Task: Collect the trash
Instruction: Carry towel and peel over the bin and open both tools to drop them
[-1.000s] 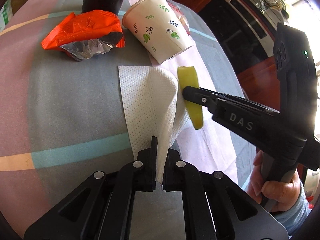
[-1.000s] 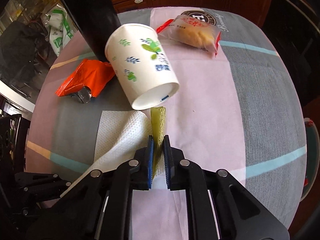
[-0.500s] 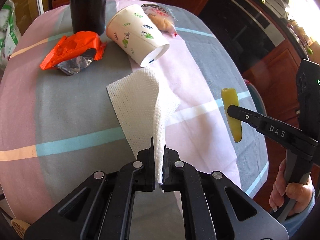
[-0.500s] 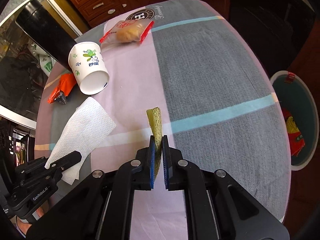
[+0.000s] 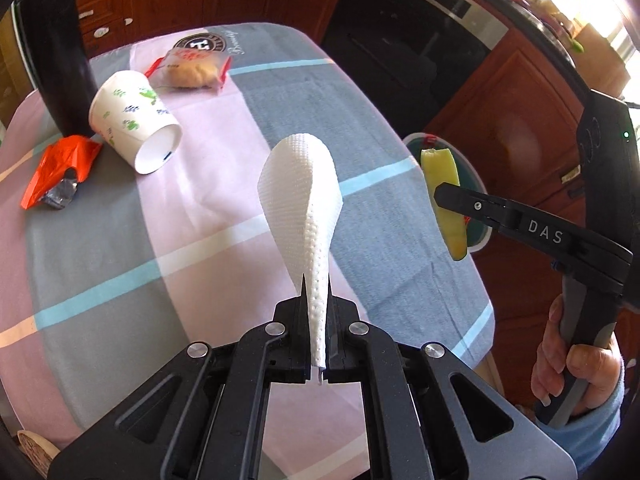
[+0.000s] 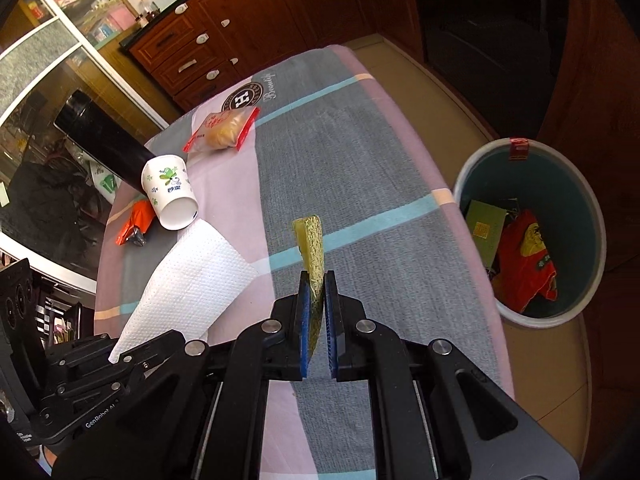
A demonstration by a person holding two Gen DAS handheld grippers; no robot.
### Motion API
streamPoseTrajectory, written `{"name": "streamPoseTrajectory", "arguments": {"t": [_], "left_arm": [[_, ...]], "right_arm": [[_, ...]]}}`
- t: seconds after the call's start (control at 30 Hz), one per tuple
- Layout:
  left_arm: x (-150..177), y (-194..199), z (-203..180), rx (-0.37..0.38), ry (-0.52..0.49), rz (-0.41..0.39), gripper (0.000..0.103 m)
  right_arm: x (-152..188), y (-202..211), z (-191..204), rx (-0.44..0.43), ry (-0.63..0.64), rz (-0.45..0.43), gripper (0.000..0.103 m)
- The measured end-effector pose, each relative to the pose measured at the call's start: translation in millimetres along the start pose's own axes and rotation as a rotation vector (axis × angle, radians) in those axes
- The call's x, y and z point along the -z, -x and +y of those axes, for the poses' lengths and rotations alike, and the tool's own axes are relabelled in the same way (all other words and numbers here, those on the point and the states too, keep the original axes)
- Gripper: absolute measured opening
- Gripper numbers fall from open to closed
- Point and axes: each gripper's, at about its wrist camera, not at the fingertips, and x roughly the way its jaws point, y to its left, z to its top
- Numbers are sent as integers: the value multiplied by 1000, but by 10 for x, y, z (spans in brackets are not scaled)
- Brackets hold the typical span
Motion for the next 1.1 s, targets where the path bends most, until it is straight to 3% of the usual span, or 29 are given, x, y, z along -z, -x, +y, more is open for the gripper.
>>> {"name": "streamPoseTrajectory", "arguments": {"t": [0.4,0.7,1.1], "left_arm": [[-343,-240,-850,6,-141,13,4],[-528,-560,-1501,15,-247,49,4],[-723,-1118,-2150,90,-319,132,4]], "right_arm": [[-112,421,-950,8,-128,-85,7],[-141,702,-1675,64,-213,-137,7],[-173,700,-2207,105,-274,-116,7]]}}
